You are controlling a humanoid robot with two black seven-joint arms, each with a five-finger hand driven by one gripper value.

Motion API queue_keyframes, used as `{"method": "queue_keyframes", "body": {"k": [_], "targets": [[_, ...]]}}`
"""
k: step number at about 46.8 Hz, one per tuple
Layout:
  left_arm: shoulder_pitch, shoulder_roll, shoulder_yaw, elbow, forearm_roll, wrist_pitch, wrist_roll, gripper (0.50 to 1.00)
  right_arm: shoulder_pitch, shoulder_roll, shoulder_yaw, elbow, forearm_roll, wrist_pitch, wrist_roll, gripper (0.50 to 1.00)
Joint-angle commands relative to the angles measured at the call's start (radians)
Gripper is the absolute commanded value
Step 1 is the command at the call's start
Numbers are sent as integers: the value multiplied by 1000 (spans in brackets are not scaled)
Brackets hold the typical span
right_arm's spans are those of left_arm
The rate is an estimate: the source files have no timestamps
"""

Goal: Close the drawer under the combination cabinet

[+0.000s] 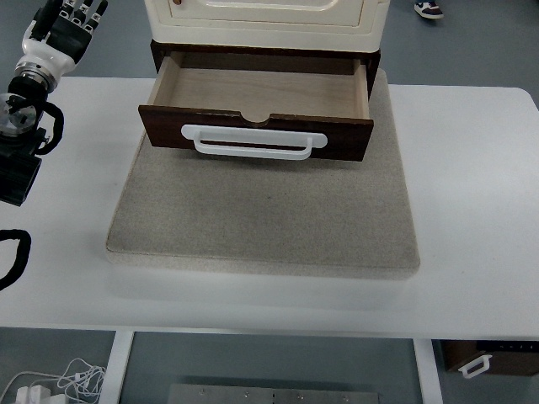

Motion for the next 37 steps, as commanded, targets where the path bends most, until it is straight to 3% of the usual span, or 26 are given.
{"method": "queue_keyframes", "body": {"k": [1,37], "targets": [[1,0,1,0,0,0,0,996,0,0,0,-1,0,0,0,952],[11,2,-2,0,-12,-28,-2,996,0,0,0,1,-1,0,0,952]]}}
